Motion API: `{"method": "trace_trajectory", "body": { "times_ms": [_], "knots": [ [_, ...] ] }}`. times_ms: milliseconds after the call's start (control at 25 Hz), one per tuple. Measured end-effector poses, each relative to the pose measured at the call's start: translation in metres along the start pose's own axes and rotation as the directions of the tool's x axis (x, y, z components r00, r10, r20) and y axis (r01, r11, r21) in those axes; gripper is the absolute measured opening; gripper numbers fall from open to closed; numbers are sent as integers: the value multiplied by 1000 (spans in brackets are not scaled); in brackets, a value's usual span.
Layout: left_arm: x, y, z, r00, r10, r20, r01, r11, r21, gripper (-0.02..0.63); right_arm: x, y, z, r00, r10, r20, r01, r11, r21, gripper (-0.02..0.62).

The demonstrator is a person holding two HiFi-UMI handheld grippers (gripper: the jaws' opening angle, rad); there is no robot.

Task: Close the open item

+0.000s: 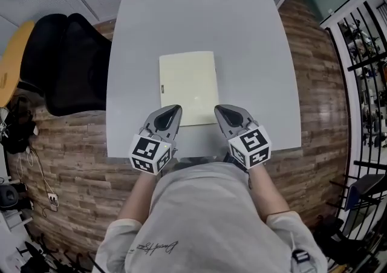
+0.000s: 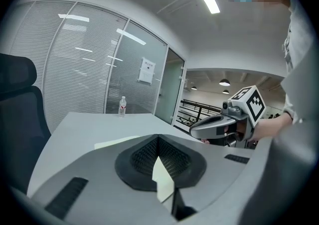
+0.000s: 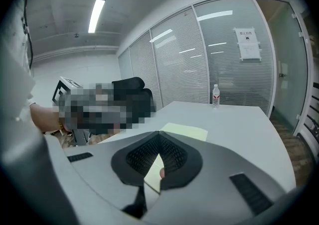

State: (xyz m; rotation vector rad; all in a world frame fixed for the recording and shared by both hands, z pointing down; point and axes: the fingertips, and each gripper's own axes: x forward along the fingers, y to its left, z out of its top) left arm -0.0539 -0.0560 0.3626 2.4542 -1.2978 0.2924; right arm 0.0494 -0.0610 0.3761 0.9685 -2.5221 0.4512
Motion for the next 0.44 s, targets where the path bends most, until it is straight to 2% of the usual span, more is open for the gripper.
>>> {"method": "trace_trajectory", "body": {
  "times_ms": [440],
  "knots": [
    [-2, -10, 7, 1000, -3, -1, 3, 1000, 15, 9, -5, 8, 4, 1000, 26, -3, -26, 1000, -17, 14]
  ]
}}
